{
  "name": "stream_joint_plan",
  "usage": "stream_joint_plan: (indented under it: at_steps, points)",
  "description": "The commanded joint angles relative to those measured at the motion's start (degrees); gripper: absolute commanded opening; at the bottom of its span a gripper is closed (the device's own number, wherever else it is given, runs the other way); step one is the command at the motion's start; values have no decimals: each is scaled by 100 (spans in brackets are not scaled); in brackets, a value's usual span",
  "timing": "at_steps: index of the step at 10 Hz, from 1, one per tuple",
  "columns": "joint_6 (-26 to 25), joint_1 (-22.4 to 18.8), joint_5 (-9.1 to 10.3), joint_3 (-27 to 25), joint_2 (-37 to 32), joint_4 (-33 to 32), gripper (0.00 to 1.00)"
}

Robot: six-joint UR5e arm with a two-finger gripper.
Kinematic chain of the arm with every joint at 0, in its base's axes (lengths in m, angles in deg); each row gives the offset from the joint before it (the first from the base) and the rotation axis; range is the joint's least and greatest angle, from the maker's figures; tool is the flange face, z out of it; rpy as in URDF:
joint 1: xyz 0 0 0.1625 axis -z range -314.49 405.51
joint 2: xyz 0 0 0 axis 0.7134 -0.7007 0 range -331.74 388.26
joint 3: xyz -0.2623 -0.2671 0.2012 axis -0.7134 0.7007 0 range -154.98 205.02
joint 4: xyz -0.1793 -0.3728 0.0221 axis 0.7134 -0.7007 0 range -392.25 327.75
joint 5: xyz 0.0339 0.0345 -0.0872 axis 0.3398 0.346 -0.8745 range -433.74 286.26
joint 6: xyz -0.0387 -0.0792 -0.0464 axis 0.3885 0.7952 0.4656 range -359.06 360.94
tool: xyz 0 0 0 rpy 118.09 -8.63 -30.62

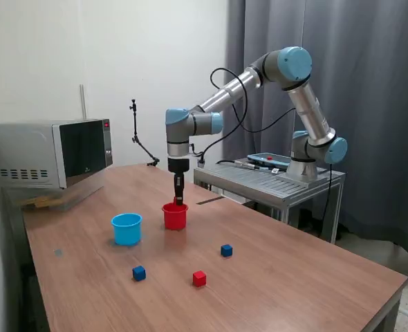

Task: Place red objects in the red bin, and blue objects in the blue bin.

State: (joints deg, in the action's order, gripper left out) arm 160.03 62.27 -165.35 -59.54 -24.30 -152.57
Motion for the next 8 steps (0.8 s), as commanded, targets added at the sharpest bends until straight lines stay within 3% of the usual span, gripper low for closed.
stream_joint_plan:
  at_steps: [1, 8]
  points:
    - [60, -6, 3, 10, 1, -17, 0]
    - [315, 20, -23, 37, 18, -228, 0]
